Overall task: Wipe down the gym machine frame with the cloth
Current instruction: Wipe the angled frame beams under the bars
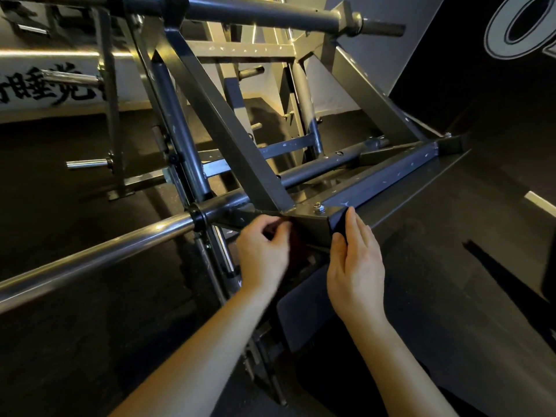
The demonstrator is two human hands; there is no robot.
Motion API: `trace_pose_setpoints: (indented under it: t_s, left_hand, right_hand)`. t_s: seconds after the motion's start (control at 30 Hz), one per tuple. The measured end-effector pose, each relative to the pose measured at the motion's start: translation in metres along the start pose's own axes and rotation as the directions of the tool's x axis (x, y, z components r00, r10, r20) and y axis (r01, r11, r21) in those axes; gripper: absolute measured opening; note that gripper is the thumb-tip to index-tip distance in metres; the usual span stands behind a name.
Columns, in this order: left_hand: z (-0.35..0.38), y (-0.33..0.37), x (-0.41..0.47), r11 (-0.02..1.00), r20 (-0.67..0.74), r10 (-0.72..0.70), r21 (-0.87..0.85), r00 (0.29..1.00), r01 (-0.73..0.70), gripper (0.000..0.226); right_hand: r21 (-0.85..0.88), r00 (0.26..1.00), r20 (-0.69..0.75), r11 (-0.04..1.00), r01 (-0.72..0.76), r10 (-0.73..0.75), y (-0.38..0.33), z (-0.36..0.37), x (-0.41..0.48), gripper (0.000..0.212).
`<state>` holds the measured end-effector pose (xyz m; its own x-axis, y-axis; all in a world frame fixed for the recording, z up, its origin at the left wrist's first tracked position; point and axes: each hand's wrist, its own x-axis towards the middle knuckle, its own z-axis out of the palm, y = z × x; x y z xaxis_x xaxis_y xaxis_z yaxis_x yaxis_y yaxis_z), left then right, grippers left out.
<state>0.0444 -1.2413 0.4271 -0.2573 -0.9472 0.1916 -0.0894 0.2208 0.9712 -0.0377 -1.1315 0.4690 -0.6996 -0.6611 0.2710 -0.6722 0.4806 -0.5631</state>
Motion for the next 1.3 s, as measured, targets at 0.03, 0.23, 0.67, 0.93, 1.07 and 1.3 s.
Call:
trace_pose_setpoints:
  t_s: [0.03,0.23,0.67,0.93,1.07,1.3]
  left_hand:
    - [-0.003,-0.008,0.008,0.998,-0.007,-0.053,0.019,0.999,0.053,0.007]
    - [0.001,0.019,-0.02,0.988,0.078,0.156,-0.031,0.985,-0.154,0.003]
    - [0.002,-0.003,0.014,0.999,-0.057,-0.045,-0.015,0.997,0.044,0.003]
    - [0.007,-0.003,-0.017,0.993,0.012,0.067,-0.095,0.998,-0.065,0.007]
    - [-0.005,-0.029,0.012,0.987,0.005,-0.143,-0.076,0.99,0.143,0.008]
    - [0.007,0.0,-0.019,0.983,0.028,-0.077,-0.168,0.997,0.08,0.01]
  right_hand:
    - [-0.002,1.0,0.003,1.0,0.003,-0.003,0.0,-0.001,0.0,0.054]
    - [-0.004,1.0,-0.021,1.0,0.015,-0.015,0.001,0.0,0.0,0.054]
    - [-0.019,0.998,-0.02,0.998,0.062,-0.062,0.006,0.0,0.0,0.055]
    - [-0.041,0.995,-0.049,0.996,0.081,-0.082,0.008,0.004,0.003,0.057]
    - [-0.033,0.99,-0.066,0.992,0.123,-0.125,-0.001,-0.001,0.016,0.054]
    - [0.083,0.961,-0.031,0.957,0.277,-0.275,-0.022,0.005,0.069,0.038]
